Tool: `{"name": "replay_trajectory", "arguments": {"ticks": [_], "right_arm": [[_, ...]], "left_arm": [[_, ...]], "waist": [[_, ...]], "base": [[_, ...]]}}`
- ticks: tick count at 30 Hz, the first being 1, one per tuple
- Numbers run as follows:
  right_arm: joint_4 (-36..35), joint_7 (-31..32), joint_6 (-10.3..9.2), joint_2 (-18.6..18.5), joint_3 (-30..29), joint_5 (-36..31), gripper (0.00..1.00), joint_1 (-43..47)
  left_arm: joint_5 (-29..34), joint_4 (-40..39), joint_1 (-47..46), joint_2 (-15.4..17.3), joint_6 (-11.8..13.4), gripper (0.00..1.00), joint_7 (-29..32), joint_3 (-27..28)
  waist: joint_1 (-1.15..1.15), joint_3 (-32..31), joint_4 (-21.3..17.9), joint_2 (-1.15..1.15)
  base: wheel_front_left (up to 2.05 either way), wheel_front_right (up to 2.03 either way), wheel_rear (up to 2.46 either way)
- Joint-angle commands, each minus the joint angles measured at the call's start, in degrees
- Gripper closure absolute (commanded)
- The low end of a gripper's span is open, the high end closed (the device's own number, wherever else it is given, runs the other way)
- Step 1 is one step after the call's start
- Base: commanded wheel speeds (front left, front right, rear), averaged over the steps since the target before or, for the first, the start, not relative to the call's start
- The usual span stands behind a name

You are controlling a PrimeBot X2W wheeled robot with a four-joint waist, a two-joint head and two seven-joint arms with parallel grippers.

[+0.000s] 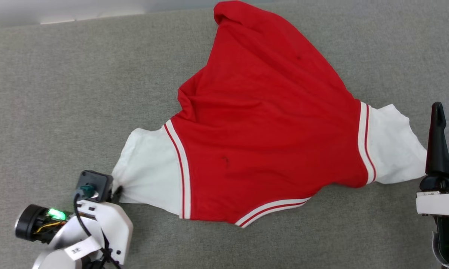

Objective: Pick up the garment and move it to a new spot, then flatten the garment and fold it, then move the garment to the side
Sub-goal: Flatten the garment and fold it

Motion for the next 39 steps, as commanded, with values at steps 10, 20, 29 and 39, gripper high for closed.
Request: {"name": "replay_trajectory", "arguments": {"ticks": [10, 20, 29, 39], "right_arm": [[1.28, 6.05, -0.02, -3.28, 0.89, -0.91, 0.00, 3.29], [-0.11, 30.66, -0.02, -6.09, -3.33, -1.05, 0.00, 11.85], [-6.57, 54.49, -0.02, -4.53, -8.45, -2.34, 0.00, 12.20], [-2.19, 62.65, -0.02, -5.14, -7.56, -4.00, 0.00, 6.40]], "left_arm": [[-4.49, -0.64, 2.16, -0.90, 3.50, 1.00, -11.52, 7.77], [-7.26, -10.27, 9.37, -0.56, 2.52, 1.00, -11.13, 8.41], [-8.93, -20.06, 12.59, 0.10, 1.41, 1.00, -6.28, 5.95], [-9.72, -22.59, 9.38, -0.32, 0.00, 1.00, -5.46, 3.15]], "waist": [[0.00, -6.26, 3.29, 0.00], [0.00, -8.44, 6.11, 0.00], [0.00, -6.56, 7.65, 0.00], [0.00, -3.10, 10.50, 0.00]], "base": [[0.00, 0.00, 0.00], [0.00, 0.00, 0.00], [0.00, 0.00, 0.00], [0.00, 0.00, 0.00]]}}
